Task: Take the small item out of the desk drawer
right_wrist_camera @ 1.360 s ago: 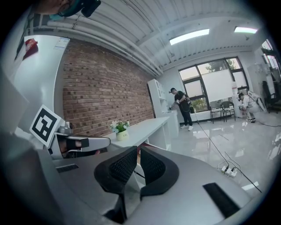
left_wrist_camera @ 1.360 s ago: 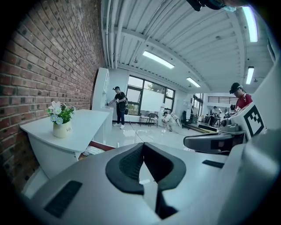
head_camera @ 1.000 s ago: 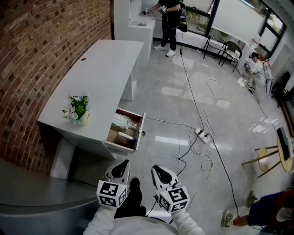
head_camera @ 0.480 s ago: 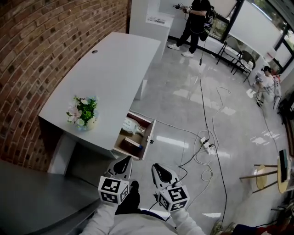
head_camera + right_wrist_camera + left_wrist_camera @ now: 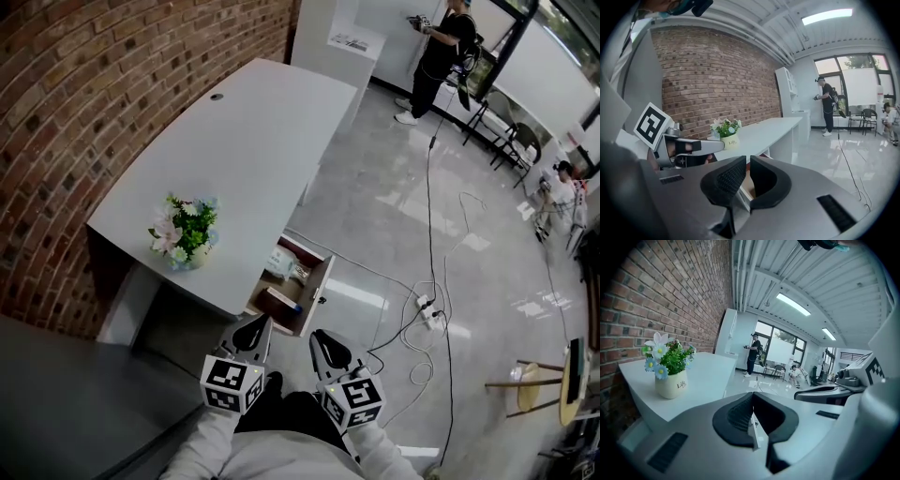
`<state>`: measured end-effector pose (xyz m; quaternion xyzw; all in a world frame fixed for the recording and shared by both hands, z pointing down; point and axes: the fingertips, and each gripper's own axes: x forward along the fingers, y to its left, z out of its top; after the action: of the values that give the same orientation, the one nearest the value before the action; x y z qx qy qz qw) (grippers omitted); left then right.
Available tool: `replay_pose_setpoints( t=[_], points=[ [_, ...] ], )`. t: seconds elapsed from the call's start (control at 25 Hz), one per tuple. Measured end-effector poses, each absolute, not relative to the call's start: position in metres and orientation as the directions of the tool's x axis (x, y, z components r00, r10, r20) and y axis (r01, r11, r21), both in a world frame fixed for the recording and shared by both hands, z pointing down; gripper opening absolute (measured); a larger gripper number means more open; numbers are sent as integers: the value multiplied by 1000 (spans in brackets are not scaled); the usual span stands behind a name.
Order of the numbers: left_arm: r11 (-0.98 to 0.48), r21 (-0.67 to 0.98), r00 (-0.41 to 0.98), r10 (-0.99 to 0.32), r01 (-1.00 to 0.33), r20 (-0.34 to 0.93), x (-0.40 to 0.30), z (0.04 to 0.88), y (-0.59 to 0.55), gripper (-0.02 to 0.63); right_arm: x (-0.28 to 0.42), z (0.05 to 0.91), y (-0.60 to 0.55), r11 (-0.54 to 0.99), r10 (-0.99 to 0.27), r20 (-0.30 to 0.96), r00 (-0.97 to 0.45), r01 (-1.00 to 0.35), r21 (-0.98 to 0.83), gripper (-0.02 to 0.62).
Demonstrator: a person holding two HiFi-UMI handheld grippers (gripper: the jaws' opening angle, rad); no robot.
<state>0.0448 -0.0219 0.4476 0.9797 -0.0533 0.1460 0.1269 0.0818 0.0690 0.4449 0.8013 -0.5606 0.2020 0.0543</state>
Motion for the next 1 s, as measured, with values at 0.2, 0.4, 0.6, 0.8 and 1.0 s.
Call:
replay_pose_setpoints(
  t=[0.2, 0.4, 0.6, 0.8, 1.0],
  points=[
    [-958, 220, 945, -109, -183, 309, 44, 449, -35, 18, 89, 453, 54, -326, -879, 409, 244, -934, -145, 38],
    [-942, 218, 930, -177, -254, 321, 45, 456, -57, 18, 106, 463, 35, -285, -882, 425, 202, -948, -140, 48],
    [-918, 220, 906, -244, -331, 347, 51, 463, -71, 18, 124, 481, 14, -203, -877, 468, 106, -966, -160, 78],
    [-892, 218, 880, -300, -396, 369, 63, 468, -83, 18, 140, 496, -7, -117, -863, 505, 15, -978, -172, 105],
    [-865, 215, 852, -349, -452, 389, 66, 473, -90, 18, 148, 517, -25, -43, -837, 543, -68, -981, -190, 124]
  ],
)
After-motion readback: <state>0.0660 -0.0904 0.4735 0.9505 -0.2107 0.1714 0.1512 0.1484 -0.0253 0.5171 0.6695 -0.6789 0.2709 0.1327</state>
